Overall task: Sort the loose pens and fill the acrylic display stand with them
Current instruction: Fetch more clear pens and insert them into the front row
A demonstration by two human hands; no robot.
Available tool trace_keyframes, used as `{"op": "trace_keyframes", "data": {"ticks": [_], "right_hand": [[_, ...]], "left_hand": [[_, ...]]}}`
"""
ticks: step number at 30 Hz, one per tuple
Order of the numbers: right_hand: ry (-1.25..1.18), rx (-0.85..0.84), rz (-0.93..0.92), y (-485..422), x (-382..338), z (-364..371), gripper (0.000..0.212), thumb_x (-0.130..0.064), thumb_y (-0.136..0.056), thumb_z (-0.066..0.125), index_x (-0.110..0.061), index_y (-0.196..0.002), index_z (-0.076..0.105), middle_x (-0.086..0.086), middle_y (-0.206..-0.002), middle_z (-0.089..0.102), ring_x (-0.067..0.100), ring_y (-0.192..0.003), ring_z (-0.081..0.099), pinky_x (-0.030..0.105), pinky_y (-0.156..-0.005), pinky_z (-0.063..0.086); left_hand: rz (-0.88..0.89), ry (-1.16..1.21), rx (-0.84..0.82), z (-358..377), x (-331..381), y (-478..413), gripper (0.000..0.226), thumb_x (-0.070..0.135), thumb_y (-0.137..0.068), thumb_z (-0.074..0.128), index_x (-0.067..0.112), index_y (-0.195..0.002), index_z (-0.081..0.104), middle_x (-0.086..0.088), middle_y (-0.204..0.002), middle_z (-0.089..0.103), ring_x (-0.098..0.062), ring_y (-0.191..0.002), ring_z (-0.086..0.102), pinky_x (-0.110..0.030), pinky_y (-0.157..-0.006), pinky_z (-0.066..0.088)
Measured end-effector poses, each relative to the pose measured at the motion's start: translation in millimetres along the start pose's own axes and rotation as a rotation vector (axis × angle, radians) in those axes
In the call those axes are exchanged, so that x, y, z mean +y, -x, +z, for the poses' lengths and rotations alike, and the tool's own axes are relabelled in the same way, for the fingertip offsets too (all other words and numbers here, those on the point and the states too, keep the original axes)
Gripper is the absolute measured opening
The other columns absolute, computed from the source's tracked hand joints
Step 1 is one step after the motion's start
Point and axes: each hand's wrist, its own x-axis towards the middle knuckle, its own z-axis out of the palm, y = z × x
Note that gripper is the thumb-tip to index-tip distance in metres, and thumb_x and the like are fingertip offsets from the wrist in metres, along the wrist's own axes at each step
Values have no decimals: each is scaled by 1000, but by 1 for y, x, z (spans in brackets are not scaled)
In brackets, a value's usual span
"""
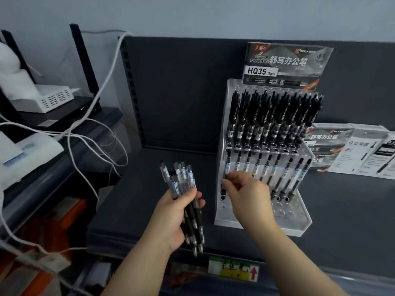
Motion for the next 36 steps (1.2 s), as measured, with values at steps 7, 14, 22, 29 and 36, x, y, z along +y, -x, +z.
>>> {"op": "trace_keyframes", "data": {"ticks": [7, 14, 22, 29, 36], "right_hand": [[53, 45, -15, 3, -1, 3, 15, -25, -89, 61, -13, -96, 65, -7, -69, 61, 11, -66, 61, 23, -64, 50], [96, 37, 2, 3, -2, 8, 16, -26, -91, 59, -11, -95, 62, -4, -70, 61, 12, -63, 59, 23, -59, 48], [-84, 34, 12, 22, -14, -1, 14, -28, -84, 66, -24, -90, 54, -9, -80, 58, 2, -71, 55, 9, -57, 42], [-124, -319, 55, 29, -31, 1, 4, -24, -86, 64, -25, -89, 67, -7, -78, 67, 6, -70, 62, 17, -61, 51], [-98, -296, 101, 25, -29, -4, 3, -15, -80, 62, -16, -77, 62, -5, -64, 59, 5, -53, 51, 15, -47, 42]], "left_hand": [[-18, -18, -40, -4, 2, 1, 16, 15, -84, 65, 13, -100, 66, -2, -82, 70, -15, -74, 69, -34, -73, 49], [-33, -6, -56, -5, 2, 4, 18, 15, -83, 66, 14, -100, 66, -2, -82, 69, -17, -76, 67, -34, -72, 48], [-62, 11, -53, -2, 1, 5, 18, 16, -83, 66, 14, -101, 65, -3, -84, 69, -19, -80, 66, -34, -69, 48], [-96, 88, -78, 8, 1, 10, 25, 16, -87, 62, 12, -112, 64, -13, -101, 71, -27, -91, 69, -36, -68, 54], [-54, 38, -52, 14, -8, 14, 18, 10, -87, 62, 14, -104, 68, -10, -93, 73, -29, -91, 68, -42, -75, 54]]}}
